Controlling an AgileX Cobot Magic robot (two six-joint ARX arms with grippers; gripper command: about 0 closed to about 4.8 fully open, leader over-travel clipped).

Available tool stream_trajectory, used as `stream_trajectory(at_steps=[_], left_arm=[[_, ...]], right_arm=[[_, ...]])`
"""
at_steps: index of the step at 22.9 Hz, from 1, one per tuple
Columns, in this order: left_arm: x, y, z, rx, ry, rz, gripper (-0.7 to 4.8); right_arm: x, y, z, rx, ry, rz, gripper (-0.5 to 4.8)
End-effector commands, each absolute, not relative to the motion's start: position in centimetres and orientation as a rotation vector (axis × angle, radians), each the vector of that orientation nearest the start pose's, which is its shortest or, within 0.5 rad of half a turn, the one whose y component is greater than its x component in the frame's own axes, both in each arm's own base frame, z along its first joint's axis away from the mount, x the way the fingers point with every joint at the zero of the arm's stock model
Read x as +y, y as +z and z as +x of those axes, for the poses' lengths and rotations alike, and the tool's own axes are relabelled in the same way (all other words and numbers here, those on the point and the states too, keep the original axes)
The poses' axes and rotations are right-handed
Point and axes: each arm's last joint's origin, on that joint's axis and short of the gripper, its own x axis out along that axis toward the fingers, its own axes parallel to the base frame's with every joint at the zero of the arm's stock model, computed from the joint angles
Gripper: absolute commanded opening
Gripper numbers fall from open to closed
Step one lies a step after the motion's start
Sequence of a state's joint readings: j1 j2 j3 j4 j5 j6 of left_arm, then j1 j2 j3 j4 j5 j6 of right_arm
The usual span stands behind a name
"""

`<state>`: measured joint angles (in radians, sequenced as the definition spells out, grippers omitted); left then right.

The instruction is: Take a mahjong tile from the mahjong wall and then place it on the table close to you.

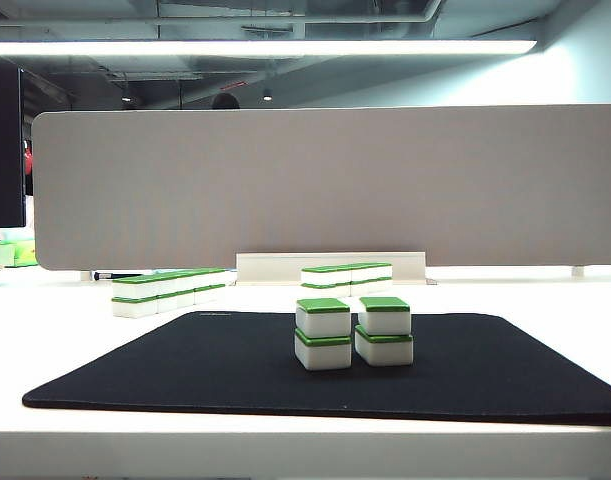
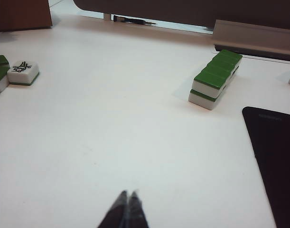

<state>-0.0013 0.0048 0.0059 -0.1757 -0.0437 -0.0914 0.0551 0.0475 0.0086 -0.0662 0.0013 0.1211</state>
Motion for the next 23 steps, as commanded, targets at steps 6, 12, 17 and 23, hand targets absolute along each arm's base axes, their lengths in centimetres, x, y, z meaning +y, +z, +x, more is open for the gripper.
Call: stream_trajectory(at_steps=[6,12,17,23], left_arm=[[0.13,14.75,9.59,0.182,0.050,-0.090,-0.05],[0.13,14.75,9.59,0.182,0.050,-0.090,-0.05],[0.13,14.75,9.59,0.182,0.050,-0.090,-0.05],[0.13,14.75,9.59,0.182,0.050,-0.090,-0.05]], right_arm=[[0.54,14.79,9.55,0.179,0.043,0.113,-0.01],[0.55,14.80,9.56,0.177,0.046,0.114,-0.01],[0.55,14.80,9.56,0.177,0.045,0.114,-0.01],[0.55,14.80,9.56,0.177,0.045,0.114,-0.01]])
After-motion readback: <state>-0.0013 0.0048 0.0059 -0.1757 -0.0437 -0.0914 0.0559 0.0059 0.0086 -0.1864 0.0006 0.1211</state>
